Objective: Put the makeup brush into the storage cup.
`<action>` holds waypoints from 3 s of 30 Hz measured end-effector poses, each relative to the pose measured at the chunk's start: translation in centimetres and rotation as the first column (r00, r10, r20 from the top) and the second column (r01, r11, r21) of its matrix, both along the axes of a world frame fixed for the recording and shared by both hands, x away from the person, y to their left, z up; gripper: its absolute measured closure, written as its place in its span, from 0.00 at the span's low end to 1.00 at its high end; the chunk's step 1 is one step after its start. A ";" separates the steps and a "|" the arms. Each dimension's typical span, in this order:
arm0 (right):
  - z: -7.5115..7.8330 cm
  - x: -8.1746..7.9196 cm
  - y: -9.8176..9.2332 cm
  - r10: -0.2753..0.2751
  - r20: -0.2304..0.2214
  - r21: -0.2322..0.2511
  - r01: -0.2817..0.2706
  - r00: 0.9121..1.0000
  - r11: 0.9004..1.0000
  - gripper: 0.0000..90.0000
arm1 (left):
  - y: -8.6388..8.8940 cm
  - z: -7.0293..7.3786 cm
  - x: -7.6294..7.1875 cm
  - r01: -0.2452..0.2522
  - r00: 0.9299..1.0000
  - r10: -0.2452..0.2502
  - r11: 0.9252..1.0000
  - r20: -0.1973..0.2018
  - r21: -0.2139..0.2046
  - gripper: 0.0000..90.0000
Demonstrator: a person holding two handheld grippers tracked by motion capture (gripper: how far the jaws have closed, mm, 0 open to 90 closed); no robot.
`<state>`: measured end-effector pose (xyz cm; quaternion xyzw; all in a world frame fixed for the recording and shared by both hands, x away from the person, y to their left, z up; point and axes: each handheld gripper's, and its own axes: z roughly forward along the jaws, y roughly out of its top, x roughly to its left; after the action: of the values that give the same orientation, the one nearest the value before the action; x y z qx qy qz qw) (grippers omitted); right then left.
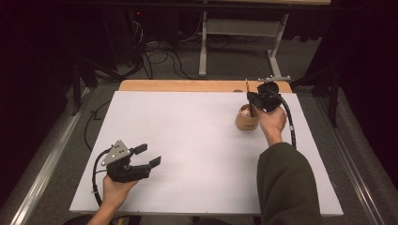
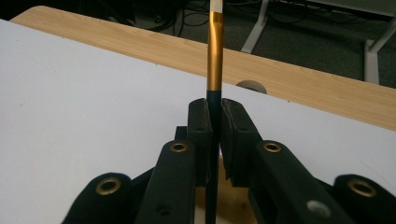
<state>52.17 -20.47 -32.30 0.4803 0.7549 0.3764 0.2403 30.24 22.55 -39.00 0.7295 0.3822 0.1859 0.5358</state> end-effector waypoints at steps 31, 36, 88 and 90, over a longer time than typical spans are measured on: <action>-0.1 -1.0 -0.9 -0.005 -0.032 0.035 0.006 0.999 0.999 0.65 | -0.1 0.0 0.0 -0.003 1.000 0.003 1.000 0.000 -0.001 0.31; 0.0 -1.2 -1.0 -0.008 -0.022 0.036 0.009 1.000 0.999 0.63 | -0.1 0.0 0.0 -0.003 1.000 0.003 1.000 0.000 -0.001 0.31; 0.9 -3.7 -1.9 0.035 0.023 0.067 -0.037 0.999 0.997 0.58 | -0.1 0.0 0.0 0.000 1.000 0.000 1.000 0.001 0.000 0.31; 1.0 -3.7 -2.0 0.035 0.024 0.065 -0.037 0.999 0.997 0.58 | -0.1 0.0 0.0 -0.001 1.000 0.001 1.000 0.002 -0.001 0.31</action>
<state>48.45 -22.49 -31.32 0.4698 0.7478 0.4109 0.2263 30.23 22.48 -39.00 0.7291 0.3821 0.1864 0.5364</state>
